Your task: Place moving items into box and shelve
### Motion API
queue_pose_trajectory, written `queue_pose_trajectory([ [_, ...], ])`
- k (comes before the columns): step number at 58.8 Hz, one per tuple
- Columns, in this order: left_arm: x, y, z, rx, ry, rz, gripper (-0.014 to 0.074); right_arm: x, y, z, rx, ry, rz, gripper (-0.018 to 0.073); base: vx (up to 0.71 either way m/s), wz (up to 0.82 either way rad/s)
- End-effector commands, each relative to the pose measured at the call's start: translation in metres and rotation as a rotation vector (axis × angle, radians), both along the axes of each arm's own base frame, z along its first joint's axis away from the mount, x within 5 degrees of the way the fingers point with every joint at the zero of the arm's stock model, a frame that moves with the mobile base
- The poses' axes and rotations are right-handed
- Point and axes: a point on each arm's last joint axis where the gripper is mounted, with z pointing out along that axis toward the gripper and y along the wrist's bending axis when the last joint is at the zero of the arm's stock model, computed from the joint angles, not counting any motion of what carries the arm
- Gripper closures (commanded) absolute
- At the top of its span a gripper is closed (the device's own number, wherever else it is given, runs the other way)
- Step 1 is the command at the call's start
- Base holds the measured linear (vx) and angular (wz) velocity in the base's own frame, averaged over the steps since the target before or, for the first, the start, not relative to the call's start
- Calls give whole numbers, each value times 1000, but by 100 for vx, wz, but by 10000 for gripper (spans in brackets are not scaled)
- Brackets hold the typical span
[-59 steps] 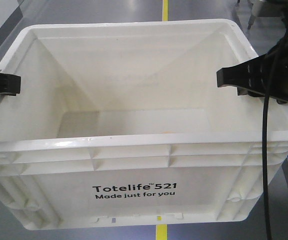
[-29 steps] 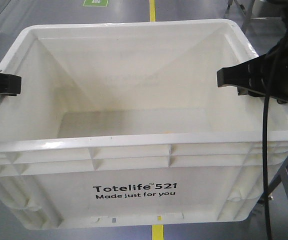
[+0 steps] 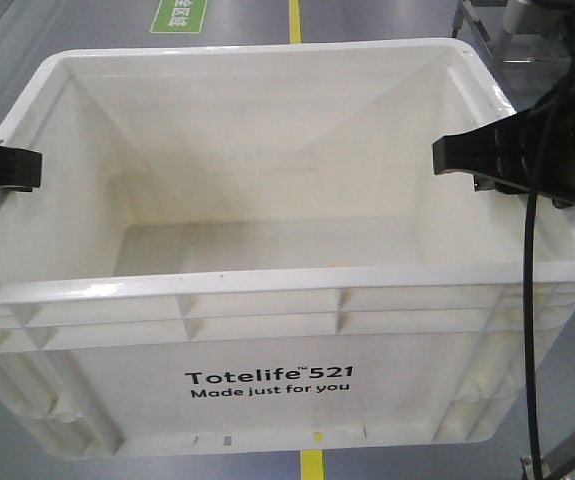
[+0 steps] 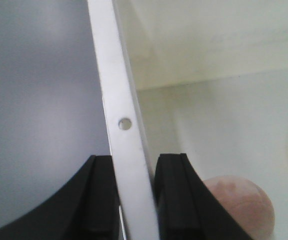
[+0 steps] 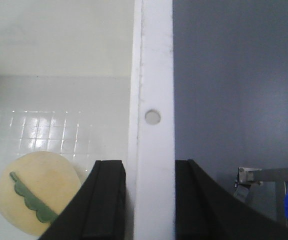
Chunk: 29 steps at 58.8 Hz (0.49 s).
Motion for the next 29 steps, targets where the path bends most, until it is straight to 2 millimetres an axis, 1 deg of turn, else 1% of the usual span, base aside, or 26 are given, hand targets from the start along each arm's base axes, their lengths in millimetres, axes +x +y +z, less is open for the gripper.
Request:
queue_pose_trajectory([
  [1, -2, 1, 26, -46, -184, -27, 456, 1, -7, 27, 3, -189, 28, 449, 43, -4],
  [29, -2, 1, 26, -46, -184, -27, 456, 1, -7, 27, 3, -189, 28, 449, 43, -6],
])
